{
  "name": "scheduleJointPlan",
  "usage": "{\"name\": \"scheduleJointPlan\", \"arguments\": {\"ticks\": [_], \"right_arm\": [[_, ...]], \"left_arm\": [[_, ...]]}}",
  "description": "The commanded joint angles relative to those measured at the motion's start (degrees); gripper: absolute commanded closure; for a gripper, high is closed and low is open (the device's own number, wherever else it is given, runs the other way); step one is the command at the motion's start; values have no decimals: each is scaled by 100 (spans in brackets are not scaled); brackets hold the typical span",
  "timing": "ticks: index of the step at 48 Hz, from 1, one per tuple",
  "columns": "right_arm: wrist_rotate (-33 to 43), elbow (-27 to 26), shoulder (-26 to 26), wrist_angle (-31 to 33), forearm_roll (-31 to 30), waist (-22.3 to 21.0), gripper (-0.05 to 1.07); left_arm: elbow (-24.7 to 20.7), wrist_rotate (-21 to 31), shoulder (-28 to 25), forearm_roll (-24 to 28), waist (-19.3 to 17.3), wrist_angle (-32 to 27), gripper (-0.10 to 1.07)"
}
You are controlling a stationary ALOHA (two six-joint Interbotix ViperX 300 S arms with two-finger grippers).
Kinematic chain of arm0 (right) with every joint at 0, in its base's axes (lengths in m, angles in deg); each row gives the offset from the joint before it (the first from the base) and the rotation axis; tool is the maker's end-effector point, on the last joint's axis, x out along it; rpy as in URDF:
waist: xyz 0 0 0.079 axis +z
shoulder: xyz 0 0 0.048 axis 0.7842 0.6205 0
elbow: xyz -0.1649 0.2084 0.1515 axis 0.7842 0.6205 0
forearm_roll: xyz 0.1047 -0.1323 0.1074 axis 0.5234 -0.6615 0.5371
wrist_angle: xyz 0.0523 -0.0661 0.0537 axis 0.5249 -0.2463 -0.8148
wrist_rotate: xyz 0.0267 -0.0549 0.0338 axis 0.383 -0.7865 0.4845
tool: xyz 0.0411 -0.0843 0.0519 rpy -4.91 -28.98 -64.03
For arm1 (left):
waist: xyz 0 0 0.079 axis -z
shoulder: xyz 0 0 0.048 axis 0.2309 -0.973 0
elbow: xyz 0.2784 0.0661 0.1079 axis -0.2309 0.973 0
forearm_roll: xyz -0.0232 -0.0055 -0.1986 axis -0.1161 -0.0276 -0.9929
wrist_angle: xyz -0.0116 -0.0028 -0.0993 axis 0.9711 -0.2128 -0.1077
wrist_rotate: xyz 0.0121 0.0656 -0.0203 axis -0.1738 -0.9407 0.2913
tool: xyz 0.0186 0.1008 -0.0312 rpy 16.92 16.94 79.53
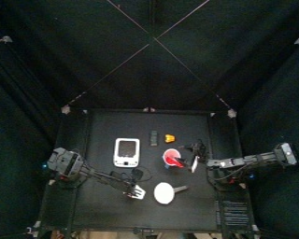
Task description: Place starfruit on stove
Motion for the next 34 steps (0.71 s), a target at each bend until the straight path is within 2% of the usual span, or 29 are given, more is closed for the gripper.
{"name": "scheduleJointPlan", "arguments": {"ticks": [1, 8, 19, 27, 34], "right_arm": [[-9, -53, 0, 0, -9, 0, 2], [-18, -62, 0, 0, -18, 0, 2], [-18, -62, -9, 0, -18, 0, 2], [-18, -53, -9, 0, -9, 0, 2], [-18, -53, -18, 0, -9, 0, 2]], "left_arm": [[-62, 0, 167, 26, -9, 9, 22], [-70, -9, 220, 79, -18, 0, 22], [-62, -229, 729, 193, -44, -387, 22], [-70, -554, 1011, 316, -281, -940, 22], [-105, -870, 1204, 422, -545, -1037, 22]]}}
